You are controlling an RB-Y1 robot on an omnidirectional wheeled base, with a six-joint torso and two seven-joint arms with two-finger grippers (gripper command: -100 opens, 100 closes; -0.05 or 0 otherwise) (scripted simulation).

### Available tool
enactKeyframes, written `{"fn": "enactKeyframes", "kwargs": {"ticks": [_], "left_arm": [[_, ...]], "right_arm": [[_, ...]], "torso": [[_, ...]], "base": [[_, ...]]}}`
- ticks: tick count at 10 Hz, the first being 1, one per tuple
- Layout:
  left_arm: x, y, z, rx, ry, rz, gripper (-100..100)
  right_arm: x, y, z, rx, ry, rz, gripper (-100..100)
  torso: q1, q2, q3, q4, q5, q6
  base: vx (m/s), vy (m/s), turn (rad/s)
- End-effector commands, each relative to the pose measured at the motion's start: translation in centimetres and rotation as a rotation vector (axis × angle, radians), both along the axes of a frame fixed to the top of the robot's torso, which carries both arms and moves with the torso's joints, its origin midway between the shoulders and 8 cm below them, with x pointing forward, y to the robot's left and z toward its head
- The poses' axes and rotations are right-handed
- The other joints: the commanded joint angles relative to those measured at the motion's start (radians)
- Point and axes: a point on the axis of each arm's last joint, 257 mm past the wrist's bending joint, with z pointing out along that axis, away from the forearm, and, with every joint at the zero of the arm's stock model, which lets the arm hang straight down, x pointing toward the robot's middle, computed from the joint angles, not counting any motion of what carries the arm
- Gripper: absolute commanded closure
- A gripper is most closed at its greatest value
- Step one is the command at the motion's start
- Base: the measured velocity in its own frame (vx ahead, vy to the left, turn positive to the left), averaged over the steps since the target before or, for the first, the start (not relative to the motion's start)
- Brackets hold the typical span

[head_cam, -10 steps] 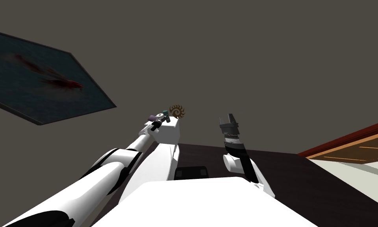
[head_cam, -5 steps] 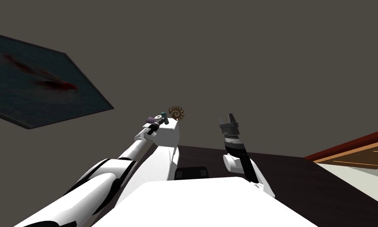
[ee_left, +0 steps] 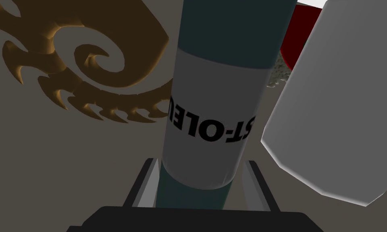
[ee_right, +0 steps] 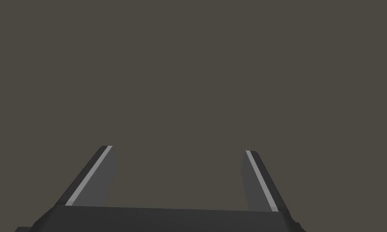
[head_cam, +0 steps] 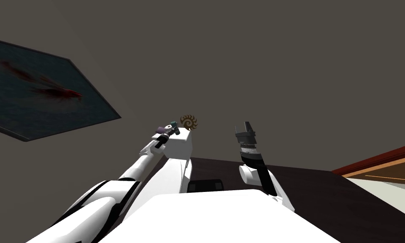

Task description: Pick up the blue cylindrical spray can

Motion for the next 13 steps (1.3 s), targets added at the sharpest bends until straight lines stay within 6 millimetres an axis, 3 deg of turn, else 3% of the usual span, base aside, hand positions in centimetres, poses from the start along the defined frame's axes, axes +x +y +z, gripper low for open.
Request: {"fn": "enactKeyframes", "kwargs": {"ticks": [1, 2, 5, 6, 9, 10, 13], "left_arm": [[-0.9, -0.4, -0.9, -0.001, 0.009, -0.008, 100], [-1.7, 1.2, -0.1, -0.007, -0.002, 0.017, 100], [-3.6, 0.4, -1.3, -0.004, 0.008, -0.004, 100], [-4.4, 2.1, -0.6, -0.007, 0.001, 0.024, 100], [-6.5, 1.0, -1.5, -0.004, 0.007, -0.001, 100], [-7.2, 2.7, -0.8, -0.003, 0.001, 0.028, 100], [-9.5, 1.3, -1.3, 0.0, 0.006, -0.001, 100]], "right_arm": [[0.0, 0.0, 0.0, 0.0, 0.0, 0.0, 0], [0.0, 0.0, 0.0, 0.0, 0.0, 0.0, 0], [0.0, 0.0, 0.0, 0.0, 0.0, 0.0, 0], [0.0, 0.0, 0.0, 0.0, 0.0, 0.0, 0], [0.0, 0.0, 0.0, 0.0, 0.0, 0.0, 0], [0.0, 0.0, 0.0, 0.0, 0.0, 0.0, 0], [0.0, 0.0, 0.0, 0.0, 0.0, 0.0, 0]], "torso": [[0.0, 0.0, 0.0, 0.0, 0.0, 0.0], [0.0, 0.002, 0.0, -0.002, 0.002, 0.0], [-0.001, -0.003, -0.003, -0.004, 0.003, 0.002], [-0.001, -0.002, -0.004, -0.006, 0.004, 0.003], [-0.001, -0.005, -0.006, -0.007, 0.005, 0.003], [-0.001, -0.003, -0.006, -0.009, 0.006, 0.004], [-0.002, -0.006, -0.007, -0.009, 0.006, 0.004]], "base": [[0.002, 0.006, -0.004], [0.061, -0.014, -0.013], [0.064, -0.008, 0.012], [0.082, -0.005, -0.016], [0.058, -0.01, 0.008], [0.081, -0.002, -0.009], [0.057, -0.008, 0.007]]}}
